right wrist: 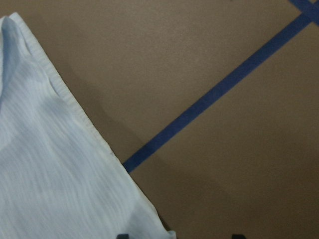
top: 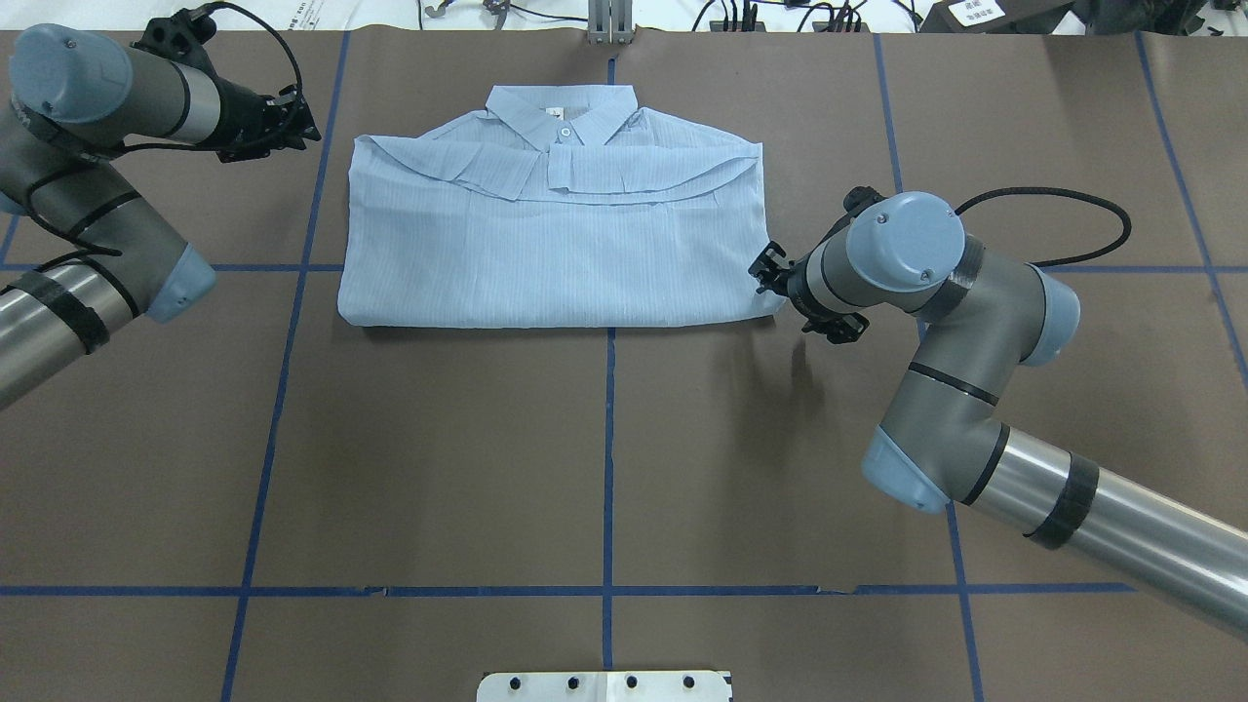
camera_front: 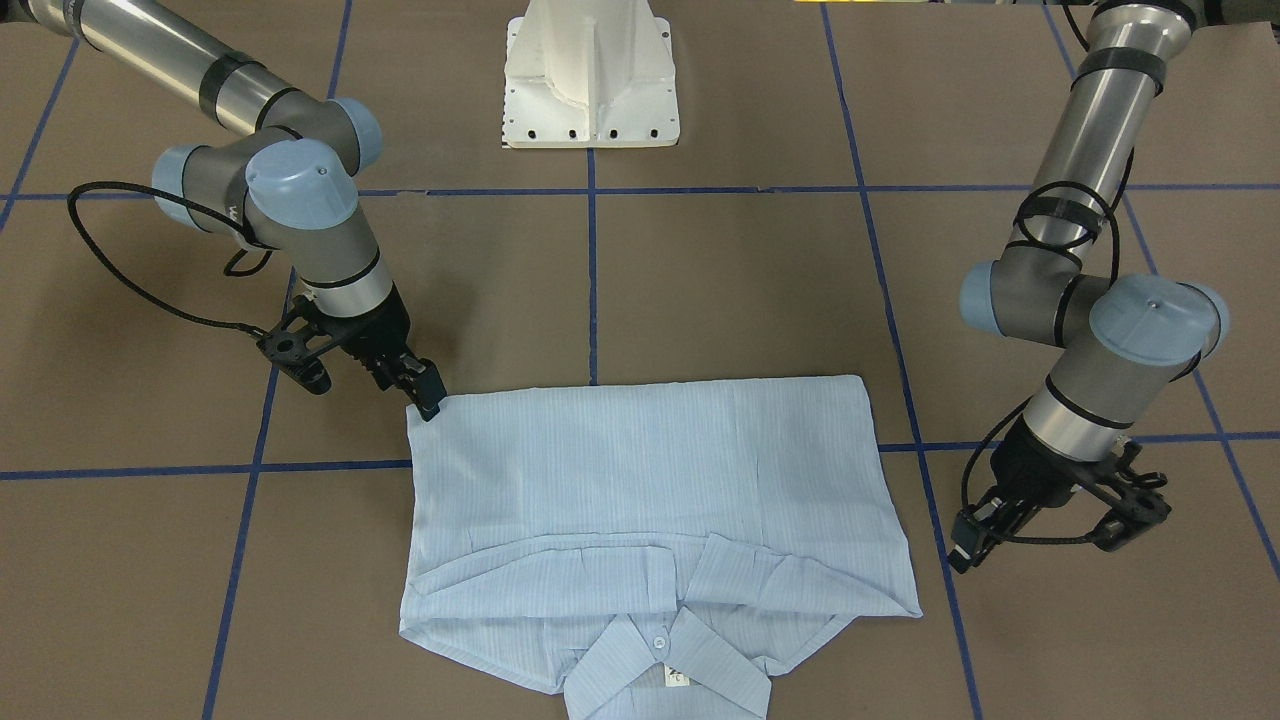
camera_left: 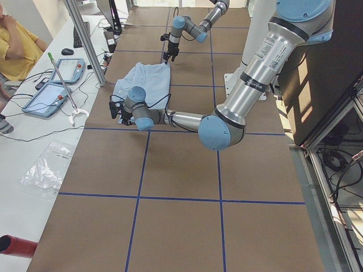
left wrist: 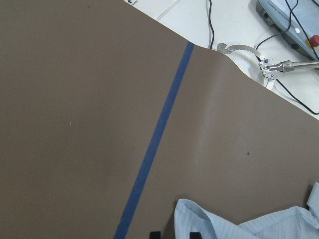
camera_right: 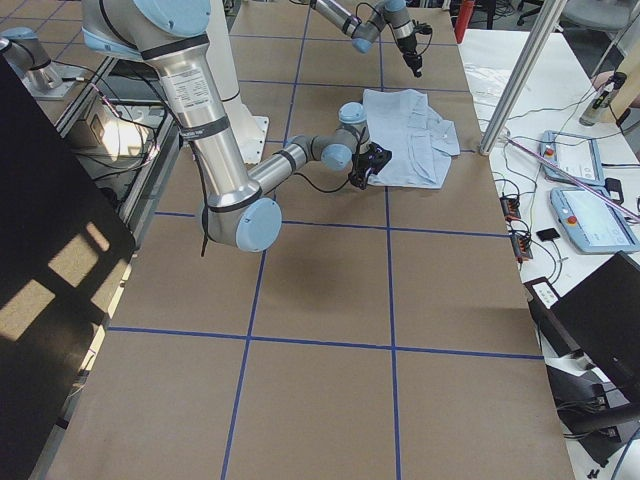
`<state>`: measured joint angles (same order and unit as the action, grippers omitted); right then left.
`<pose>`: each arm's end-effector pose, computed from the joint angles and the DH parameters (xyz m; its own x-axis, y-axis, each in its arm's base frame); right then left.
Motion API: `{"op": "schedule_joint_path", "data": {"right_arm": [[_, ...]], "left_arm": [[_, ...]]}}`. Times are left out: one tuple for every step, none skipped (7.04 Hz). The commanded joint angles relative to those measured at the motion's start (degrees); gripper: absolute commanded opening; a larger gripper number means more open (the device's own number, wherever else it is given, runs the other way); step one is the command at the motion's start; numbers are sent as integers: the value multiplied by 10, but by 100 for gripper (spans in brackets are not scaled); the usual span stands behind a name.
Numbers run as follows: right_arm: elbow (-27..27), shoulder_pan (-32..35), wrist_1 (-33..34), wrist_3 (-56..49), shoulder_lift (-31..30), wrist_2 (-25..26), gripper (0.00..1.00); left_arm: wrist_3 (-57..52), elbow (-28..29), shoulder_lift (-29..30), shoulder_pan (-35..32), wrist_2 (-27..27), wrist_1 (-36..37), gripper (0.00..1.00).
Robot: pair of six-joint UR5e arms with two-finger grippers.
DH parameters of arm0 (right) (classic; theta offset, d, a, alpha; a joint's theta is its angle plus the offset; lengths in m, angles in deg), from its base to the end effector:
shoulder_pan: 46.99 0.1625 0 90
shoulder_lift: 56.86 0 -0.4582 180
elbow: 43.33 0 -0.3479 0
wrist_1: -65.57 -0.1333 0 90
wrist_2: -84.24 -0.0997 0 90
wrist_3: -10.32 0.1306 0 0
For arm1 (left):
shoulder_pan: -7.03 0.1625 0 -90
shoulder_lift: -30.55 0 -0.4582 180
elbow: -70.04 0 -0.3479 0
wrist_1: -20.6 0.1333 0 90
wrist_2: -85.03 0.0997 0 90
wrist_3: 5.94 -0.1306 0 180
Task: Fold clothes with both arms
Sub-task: 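Grasp the folded shirt edge with the right gripper and drag it toward the robot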
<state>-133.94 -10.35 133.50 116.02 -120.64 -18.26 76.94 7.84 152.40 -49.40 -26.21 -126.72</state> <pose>-0.4785 -0.4868 0.4252 0.3856 0.6160 0.6869 -0.5776 0.7417 -0.3409 0.3394 -0.6670 0.4980 0.3374 -0.2994 -0.8925 0.5633 0.8238 -0.0635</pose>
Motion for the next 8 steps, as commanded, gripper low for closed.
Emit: {"op": "schedule_joint_path", "data": {"right_arm": [[14,0,0,-1,13,5,68],[21,0,-1,-1,16,8,63],[21,0,-1,4,18,8,14],[21,0,-2,6,18,7,0],[18,0,-2,4,18,6,0],[9,2,-2,3,15,2,0],[-40,4,29,4,5,-4,0],[-122,-23,116,5,-14,-9,0]], "left_arm": [[-23,-5,-6,-3,1,1,32],[-23,-5,-6,-3,1,1,32],[-23,-5,-7,-3,1,1,32],[-23,-5,-8,-3,1,1,32],[-23,-5,-8,-3,1,1,32],[-23,-5,-8,-3,1,1,32],[-22,-6,-8,-3,1,0,32],[-22,-10,-9,-3,0,0,32]]}}
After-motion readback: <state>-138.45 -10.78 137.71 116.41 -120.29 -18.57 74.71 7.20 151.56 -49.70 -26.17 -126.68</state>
